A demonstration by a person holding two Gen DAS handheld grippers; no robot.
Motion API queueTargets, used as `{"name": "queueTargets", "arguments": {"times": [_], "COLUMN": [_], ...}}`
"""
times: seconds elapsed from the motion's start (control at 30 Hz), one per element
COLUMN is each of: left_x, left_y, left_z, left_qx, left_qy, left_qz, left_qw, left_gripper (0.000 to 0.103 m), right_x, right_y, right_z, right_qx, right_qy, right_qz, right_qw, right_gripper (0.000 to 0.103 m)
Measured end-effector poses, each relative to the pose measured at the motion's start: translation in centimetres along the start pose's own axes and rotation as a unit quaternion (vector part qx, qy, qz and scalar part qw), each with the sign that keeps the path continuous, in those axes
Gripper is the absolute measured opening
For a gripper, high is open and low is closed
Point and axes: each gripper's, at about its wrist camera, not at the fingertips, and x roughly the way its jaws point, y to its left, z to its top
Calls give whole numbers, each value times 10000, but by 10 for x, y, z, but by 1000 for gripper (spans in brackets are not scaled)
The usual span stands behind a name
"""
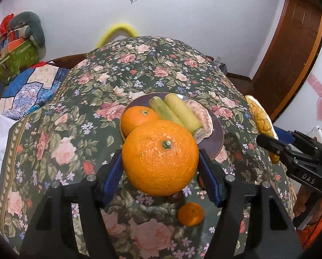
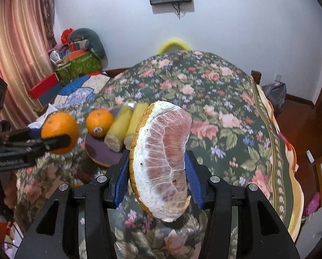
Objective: Organize fruits
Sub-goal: 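Grasp and lift the pomelo half with the right tool while the left tool grasps a large orange, then lower the pomelo half onto the plate with the right tool while the left tool sets the orange there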
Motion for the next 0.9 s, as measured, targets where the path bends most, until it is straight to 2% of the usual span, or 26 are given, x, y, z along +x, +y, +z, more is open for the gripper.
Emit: {"name": "queueTargets", "arguments": {"times": [0.33,0.6,0.9], "left_x": [27,44,50], "left_y": [1,7,3], "left_z": [8,11,17], "left_qx": [-73,-155,-16], "left_qy": [152,196,156], "left_qz": [-98,-112,-26], "left_qw": [9998,9996,9999], "left_gripper": [67,67,67], "right_x": [24,58,88], "right_y": [10,8,7], "right_z": [21,31,33], "right_qx": [-67,-42,-39], "right_qy": [-54,179,544], "right_qz": [90,130,41], "right_qw": [9999,9997,9985], "right_gripper": [46,46,46]}}
